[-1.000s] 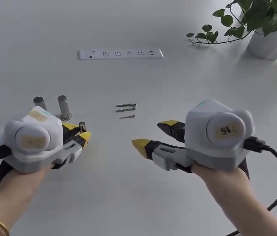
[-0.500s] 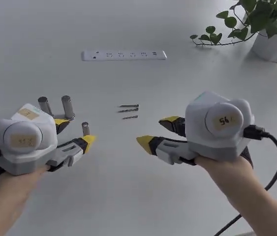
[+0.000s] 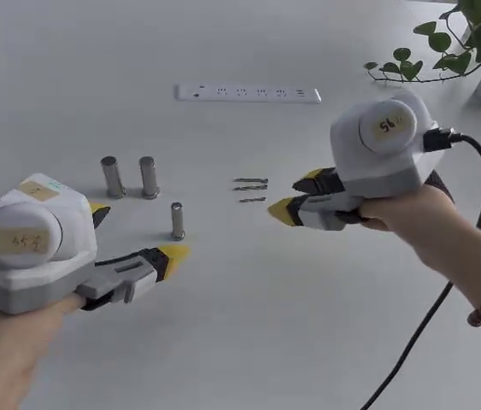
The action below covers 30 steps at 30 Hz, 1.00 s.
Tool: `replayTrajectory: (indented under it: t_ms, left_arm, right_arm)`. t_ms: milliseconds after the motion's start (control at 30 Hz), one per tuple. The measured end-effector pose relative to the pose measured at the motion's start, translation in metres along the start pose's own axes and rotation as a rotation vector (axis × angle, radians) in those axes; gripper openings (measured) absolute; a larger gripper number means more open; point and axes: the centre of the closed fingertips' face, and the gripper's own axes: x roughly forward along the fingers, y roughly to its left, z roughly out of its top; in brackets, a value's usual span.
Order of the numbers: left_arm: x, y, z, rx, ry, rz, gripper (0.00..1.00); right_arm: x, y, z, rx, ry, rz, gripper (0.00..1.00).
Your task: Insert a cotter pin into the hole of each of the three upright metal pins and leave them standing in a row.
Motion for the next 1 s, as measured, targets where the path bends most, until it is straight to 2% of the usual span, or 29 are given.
replayTrajectory:
  t_ms: [33,100,167,233,300,467,633,767,833,1000]
  left_arm:
    - [-0.001,0.000,-0.001,0.008,0.004,0.002,0.68]
    - [-0.005,0.000,-0.001,0.038,0.010,0.017,0.68]
    - [-0.008,0.000,-0.002,0.060,0.013,0.021,0.69]
    - [-0.011,-0.001,0.000,0.057,0.004,0.021,0.69]
    - [-0.014,-0.001,0.003,0.063,-0.014,0.022,0.69]
    - [-0.019,0.001,0.004,0.073,-0.011,0.041,0.69]
    - [-0.021,0.005,-0.005,0.092,0.012,0.060,0.67]
    - [-0.022,0.008,-0.012,0.083,0.029,0.067,0.66]
    - [-0.023,0.009,-0.013,0.080,0.028,0.069,0.65]
    - [-0.023,0.009,-0.012,0.077,0.021,0.068,0.65]
  right_arm:
    - [0.003,-0.003,-0.002,-0.019,0.031,0.008,0.25]
    - [0.009,-0.006,-0.002,-0.041,0.057,0.024,0.24]
    - [0.020,-0.016,-0.001,-0.078,0.086,0.067,0.19]
    - [0.027,-0.017,-0.003,-0.085,0.099,0.081,0.13]
    - [0.035,-0.019,-0.005,-0.098,0.125,0.097,0.13]
    - [0.051,-0.021,-0.010,-0.132,0.170,0.124,0.14]
    - [0.062,-0.021,-0.014,-0.190,0.224,0.153,0.14]
    - [0.068,-0.023,-0.017,-0.225,0.259,0.164,0.13]
    - [0.077,-0.027,-0.017,-0.239,0.271,0.187,0.12]
    - [0.082,-0.022,-0.022,-0.270,0.307,0.205,0.09]
